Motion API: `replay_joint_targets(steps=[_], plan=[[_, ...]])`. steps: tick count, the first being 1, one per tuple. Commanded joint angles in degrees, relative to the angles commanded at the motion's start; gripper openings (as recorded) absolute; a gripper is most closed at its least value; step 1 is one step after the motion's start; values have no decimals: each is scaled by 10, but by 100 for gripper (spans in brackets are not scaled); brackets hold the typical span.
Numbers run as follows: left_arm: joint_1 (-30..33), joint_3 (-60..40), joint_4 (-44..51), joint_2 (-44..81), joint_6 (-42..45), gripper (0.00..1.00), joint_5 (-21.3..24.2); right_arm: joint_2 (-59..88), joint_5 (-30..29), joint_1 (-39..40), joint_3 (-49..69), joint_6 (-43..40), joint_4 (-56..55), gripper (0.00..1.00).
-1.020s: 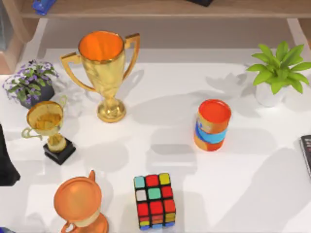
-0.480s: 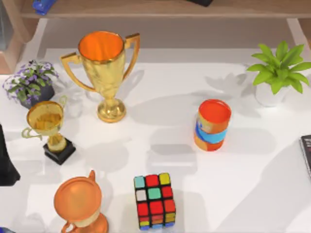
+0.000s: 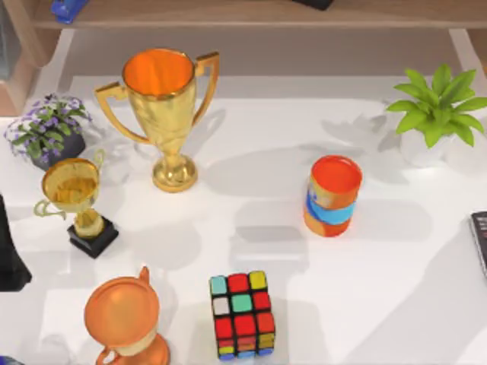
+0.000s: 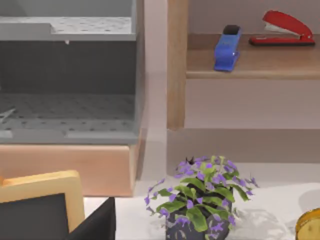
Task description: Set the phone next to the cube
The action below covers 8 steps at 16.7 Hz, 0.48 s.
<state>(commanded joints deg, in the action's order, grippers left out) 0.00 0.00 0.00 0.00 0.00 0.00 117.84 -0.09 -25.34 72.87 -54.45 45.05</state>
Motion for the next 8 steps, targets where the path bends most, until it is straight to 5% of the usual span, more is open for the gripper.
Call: replay_joint_targets(steps=[8], plan=[[0,0,0,0,0,100,0,0,0,0,0,0,0,40]])
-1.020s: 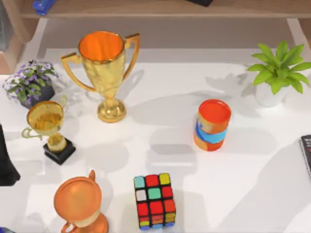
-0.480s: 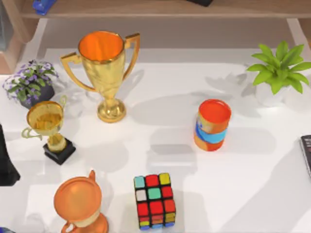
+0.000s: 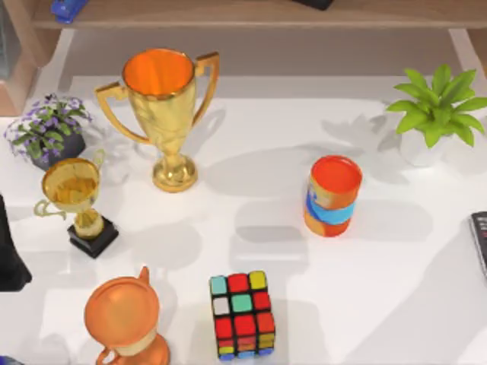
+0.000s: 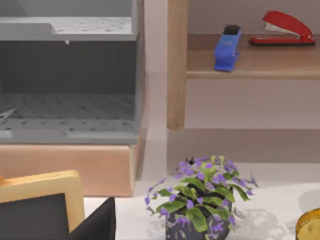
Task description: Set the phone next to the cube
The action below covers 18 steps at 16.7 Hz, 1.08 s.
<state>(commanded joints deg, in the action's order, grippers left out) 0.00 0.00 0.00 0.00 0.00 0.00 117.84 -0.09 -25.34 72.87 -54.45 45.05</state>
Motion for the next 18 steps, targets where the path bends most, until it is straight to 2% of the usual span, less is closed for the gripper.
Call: replay_joint_targets(steps=[5,13,18], plan=[[0,0,0,0,0,100,0,0,0,0,0,0,0,2],[0,0,0,0,0,100,0,0,0,0,0,0,0,0],[0,0,0,0,0,100,0,-29,5,1,15,7,40,0]])
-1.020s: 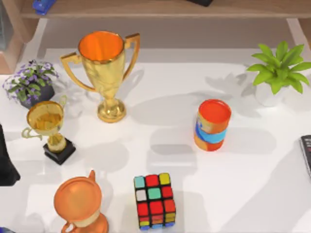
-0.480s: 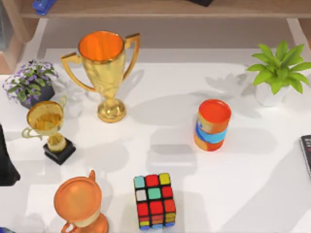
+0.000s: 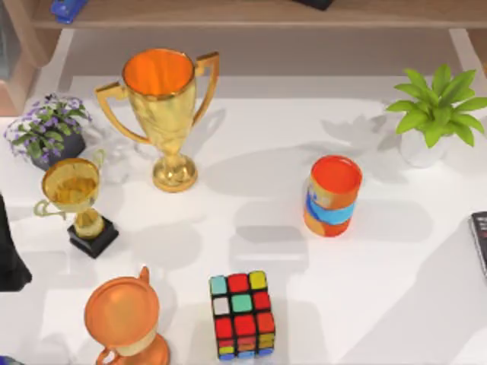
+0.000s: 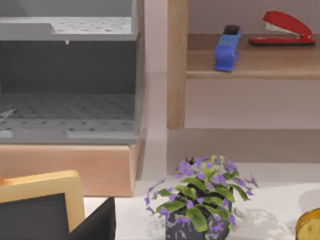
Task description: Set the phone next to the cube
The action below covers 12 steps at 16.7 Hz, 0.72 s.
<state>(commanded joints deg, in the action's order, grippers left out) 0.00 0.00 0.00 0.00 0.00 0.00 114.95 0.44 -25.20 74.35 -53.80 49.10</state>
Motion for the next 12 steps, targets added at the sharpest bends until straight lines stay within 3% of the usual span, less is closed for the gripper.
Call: replay_joint_targets(steps=[8,12], plan=[[0,0,0,0,0,100,0,-11,0,3,12,3,16,0],[0,0,0,0,0,100,0,-52,2,36,37,45,25,0]])
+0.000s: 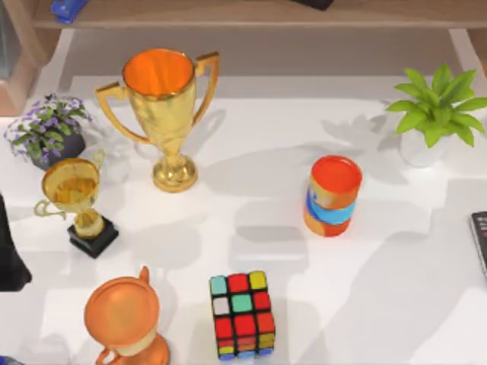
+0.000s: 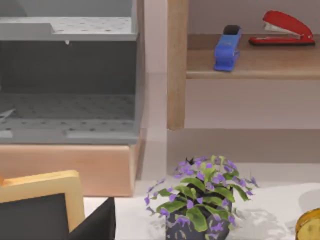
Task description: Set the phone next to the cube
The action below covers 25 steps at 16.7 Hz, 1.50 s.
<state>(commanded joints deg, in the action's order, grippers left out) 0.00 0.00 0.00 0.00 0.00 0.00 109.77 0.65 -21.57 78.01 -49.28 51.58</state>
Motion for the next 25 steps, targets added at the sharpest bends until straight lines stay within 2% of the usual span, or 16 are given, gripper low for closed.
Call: replay_joint_targets(steps=[7,20,25], plan=[[0,0,0,0,0,100,0,-83,2,128,18,175,24,0],[0,0,0,0,0,100,0,-173,-3,450,-43,639,68,0],[0,0,0,0,0,100,0,-171,-6,552,-85,790,77,0]])
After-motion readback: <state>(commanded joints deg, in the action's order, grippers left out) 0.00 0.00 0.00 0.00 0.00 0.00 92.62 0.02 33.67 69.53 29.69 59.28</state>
